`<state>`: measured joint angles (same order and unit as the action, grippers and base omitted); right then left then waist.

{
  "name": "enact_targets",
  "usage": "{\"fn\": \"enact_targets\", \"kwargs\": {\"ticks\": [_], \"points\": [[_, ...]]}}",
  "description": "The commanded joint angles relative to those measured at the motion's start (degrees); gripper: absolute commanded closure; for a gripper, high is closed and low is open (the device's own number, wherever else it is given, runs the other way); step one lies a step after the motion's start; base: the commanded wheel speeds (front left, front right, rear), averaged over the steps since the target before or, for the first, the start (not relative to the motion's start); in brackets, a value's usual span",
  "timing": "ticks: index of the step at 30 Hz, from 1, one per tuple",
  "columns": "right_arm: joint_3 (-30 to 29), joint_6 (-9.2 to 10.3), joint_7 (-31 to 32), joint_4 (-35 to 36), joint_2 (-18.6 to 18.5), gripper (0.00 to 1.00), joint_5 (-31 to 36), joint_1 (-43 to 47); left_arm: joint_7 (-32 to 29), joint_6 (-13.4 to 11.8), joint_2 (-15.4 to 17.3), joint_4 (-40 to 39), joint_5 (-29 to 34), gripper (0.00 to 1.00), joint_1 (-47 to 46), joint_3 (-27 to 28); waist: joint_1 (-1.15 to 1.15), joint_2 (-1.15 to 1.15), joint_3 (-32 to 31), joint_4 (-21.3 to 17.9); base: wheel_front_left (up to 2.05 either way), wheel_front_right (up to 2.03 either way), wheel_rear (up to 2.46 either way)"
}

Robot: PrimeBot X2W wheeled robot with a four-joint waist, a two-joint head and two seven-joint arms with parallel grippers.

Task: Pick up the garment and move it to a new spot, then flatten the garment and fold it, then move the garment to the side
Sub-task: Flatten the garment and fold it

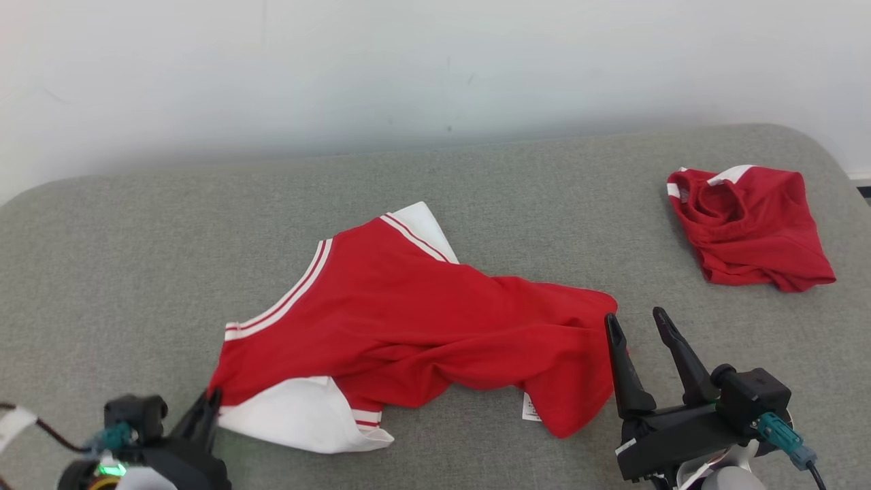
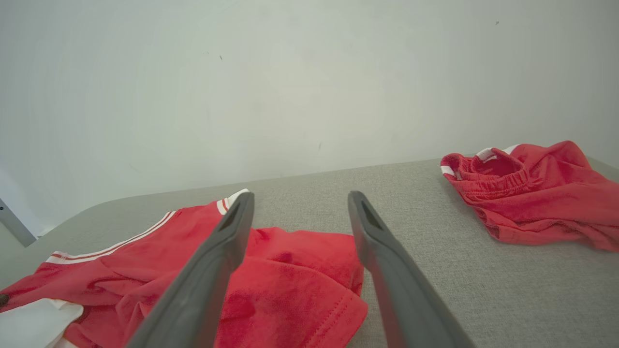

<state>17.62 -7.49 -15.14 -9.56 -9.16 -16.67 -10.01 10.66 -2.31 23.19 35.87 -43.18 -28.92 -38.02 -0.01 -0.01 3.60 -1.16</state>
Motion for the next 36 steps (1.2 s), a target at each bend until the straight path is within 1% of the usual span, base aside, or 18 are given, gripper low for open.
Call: {"fn": "enact_targets", "kwargs": {"ticks": [1,6,7,10,12,16,17,18,19,22,23,26,30,36], "points": [[0.0,-0.01,-0.1,0.1,0.1,0.0,0.1,0.4,0.7,-1.4,0.3,-2.6,-1.0,1.0,3.1,0.6,0.01,0.01,0.0,0.6,0.0,0.0,0.0],[-0.2,-0.01,-0.1,0.3,0.1,0.0,0.0,0.6,1.6,-6.2,1.8,-9.9,-1.3,1.0,8.8,1.9,0.01,0.01,0.4,0.8,0.0,0.0,0.0],[-0.2,-0.01,-0.1,0.3,0.1,0.0,0.0,0.6,1.6,-6.2,1.8,-9.9,-1.3,1.0,8.8,1.9,0.01,0.01,0.4,0.8,0.0,0.0,0.0],[-0.5,-0.01,-0.1,0.4,-0.1,0.0,-0.1,0.6,2.1,-8.9,2.8,-13.7,-1.5,1.0,11.4,3.0,0.01,0.01,0.7,1.1,0.0,0.0,0.0],[-0.7,-0.01,-0.1,0.4,-0.2,0.0,0.0,0.6,1.9,-9.8,3.3,-15.2,-1.9,1.0,12.8,3.3,0.01,0.01,0.8,1.3,0.0,0.0,0.0],[-0.8,-0.01,-0.1,0.1,-0.2,0.0,0.0,0.2,1.7,-10.8,3.5,-16.7,-1.8,1.0,14.0,3.1,0.01,0.01,0.9,1.5,0.0,0.0,0.0],[-0.7,-0.01,-0.1,0.1,-0.2,0.0,0.0,0.1,2.0,-11.2,3.5,-16.9,-1.4,0.58,14.1,3.2,0.01,0.01,0.9,1.5,0.0,0.0,0.0],[-0.7,-0.01,-0.1,0.0,-0.3,0.0,-0.1,0.0,2.1,-11.4,3.4,-17.0,-1.0,0.04,14.1,3.0,0.01,0.01,0.9,1.6,0.0,0.0,0.0],[-0.7,-0.01,-0.1,0.0,-0.3,0.0,-0.2,-0.1,2.5,-11.5,3.2,-17.2,-0.8,0.0,14.2,3.1,0.01,0.01,0.9,1.7,0.0,0.0,0.0],[-0.8,-0.01,-0.1,0.1,-0.3,0.0,-0.2,-0.2,3.4,-12.1,2.9,-18.3,0.5,0.0,13.9,3.8,0.01,0.01,0.9,1.9,0.0,0.0,0.0],[-0.9,-0.01,-0.1,0.3,-0.3,0.0,-0.1,-0.2,3.9,-12.8,3.0,-19.4,1.9,0.0,13.7,4.2,0.01,0.01,1.0,2.0,0.0,0.0,0.0],[-1.0,-0.01,-0.1,0.5,-0.3,0.0,0.0,-0.3,4.2,-12.8,2.8,-21.6,3.4,0.0,13.8,4.4,0.01,0.01,1.3,2.1,0.0,0.0,0.0],[-0.6,-0.01,-0.1,0.3,-0.4,0.0,0.0,-0.6,4.3,-12.5,2.0,-23.9,5.5,0.0,14.1,2.5,0.01,0.01,1.5,2.1,0.0,0.0,0.0],[-0.3,-0.01,-0.1,0.1,-0.9,0.0,-0.5,-0.7,3.1,-12.0,0.0,-24.3,6.8,0.0,14.2,-1.0,0.01,0.01,1.2,1.4,0.0,0.0,0.0]]}}
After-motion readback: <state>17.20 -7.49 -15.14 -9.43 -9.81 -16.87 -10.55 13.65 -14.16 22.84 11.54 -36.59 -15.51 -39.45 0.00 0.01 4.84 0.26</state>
